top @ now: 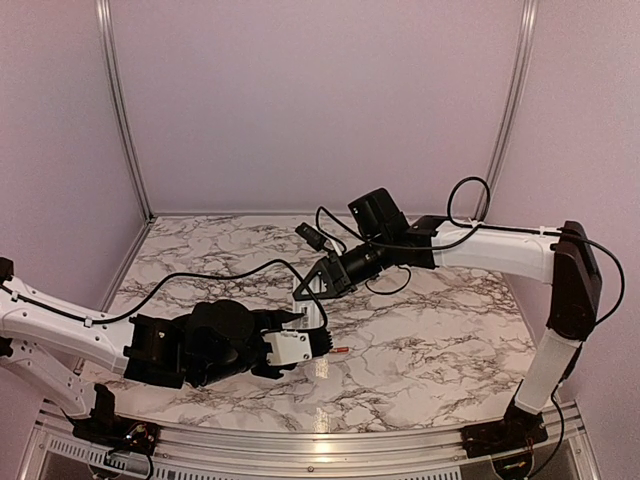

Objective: Load the batteries into the remote control
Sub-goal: Remove the battery cover from the remote control.

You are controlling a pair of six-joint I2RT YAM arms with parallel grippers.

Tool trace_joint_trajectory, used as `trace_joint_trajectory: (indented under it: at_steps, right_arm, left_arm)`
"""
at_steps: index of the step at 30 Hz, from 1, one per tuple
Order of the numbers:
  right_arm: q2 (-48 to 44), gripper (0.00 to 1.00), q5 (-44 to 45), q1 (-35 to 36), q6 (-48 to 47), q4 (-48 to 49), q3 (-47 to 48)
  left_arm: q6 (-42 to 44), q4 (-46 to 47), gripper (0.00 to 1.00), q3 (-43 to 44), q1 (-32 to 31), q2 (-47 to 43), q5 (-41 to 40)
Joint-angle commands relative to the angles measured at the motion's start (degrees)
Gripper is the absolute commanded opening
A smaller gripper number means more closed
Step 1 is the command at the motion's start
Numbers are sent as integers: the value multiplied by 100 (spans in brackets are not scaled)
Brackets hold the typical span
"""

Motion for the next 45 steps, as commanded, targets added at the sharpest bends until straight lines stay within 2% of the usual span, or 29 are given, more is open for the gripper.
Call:
trace_joint_trajectory:
  at_steps: [1, 13, 23, 38, 45]
  right_arm:
    - [151, 0, -208, 71, 63, -328, 134]
    - [74, 0, -200, -87, 147, -291, 72]
    - [-30, 0, -618, -114, 668, 309, -147]
    - [-73, 0, -395, -300, 713, 329, -291]
    - [-109, 0, -635, -339, 1170, 813, -436]
  left_arm:
    - [69, 517, 49, -2, 43, -258, -407]
    - [60, 500, 49, -116, 36, -353, -388]
    - [34, 471, 49, -143, 43, -50, -407]
    - [-235, 504, 51, -209, 65, -350, -395]
    - [-217, 491, 52, -261, 89, -198, -363]
